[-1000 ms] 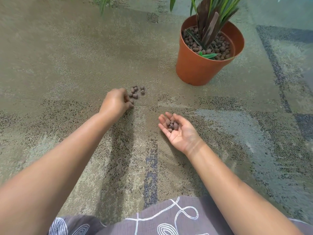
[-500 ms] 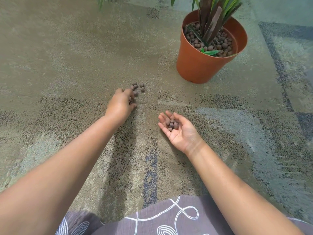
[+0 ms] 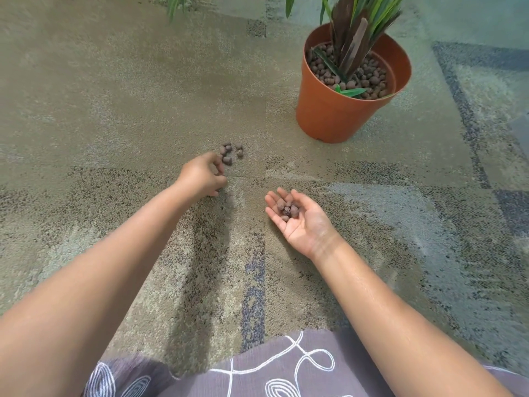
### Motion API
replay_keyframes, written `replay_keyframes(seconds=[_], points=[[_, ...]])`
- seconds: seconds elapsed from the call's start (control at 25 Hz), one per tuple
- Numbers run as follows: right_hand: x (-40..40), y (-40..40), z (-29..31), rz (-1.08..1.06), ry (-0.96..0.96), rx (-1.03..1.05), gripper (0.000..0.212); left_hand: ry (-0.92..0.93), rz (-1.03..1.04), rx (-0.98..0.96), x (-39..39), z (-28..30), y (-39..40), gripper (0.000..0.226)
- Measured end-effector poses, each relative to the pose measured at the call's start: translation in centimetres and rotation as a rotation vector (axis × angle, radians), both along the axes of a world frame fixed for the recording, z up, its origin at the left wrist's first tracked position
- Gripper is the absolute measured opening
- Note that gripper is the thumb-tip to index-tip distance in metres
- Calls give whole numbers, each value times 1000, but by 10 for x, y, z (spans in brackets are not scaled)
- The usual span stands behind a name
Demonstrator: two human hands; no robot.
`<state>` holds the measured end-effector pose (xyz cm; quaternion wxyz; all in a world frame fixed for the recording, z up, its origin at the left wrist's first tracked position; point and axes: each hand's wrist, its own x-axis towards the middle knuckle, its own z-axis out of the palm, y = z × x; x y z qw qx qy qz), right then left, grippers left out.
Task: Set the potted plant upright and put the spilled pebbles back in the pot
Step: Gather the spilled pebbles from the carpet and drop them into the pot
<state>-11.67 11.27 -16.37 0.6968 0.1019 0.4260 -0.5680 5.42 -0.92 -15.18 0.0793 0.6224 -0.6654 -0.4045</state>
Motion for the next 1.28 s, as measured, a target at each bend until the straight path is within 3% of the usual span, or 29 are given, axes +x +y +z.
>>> replay_keyframes(seconds=[0.12,0.2,0.4,0.52,0.64,0.72,0.8,0.88,1.12,1.28], points=[[5,-3,5,3,32,9,28,21,-164,-143,-22,14,22,15],[9,-5,9,3,31,-3,31,68,-235,-106,-42,23,38,17],[8,-10,21,-69,-48,-17,31,113,-196,-59,-77,33,66,11],[6,-11,27,-86,-28,-5,35,216,-92,-104,-81,29,80,6],[6,-14,34,-133,-17,-14,34,337,147,-200,-85,29,83,17],[8,-18,40,-162,-35,-8,25,433,328,-77,-90,32,76,25],[8,-24,49,-173,-43,-14,23,638,485,119,-96,40,69,22],[0,-32,62,-188,-31,-30,24,768,552,181,-97,47,62,18],[-51,-71,127,-313,-53,-223,37,732,639,190,-98,53,25,28],[-92,-96,148,-421,-21,-290,75,705,665,176,-86,56,5,45]])
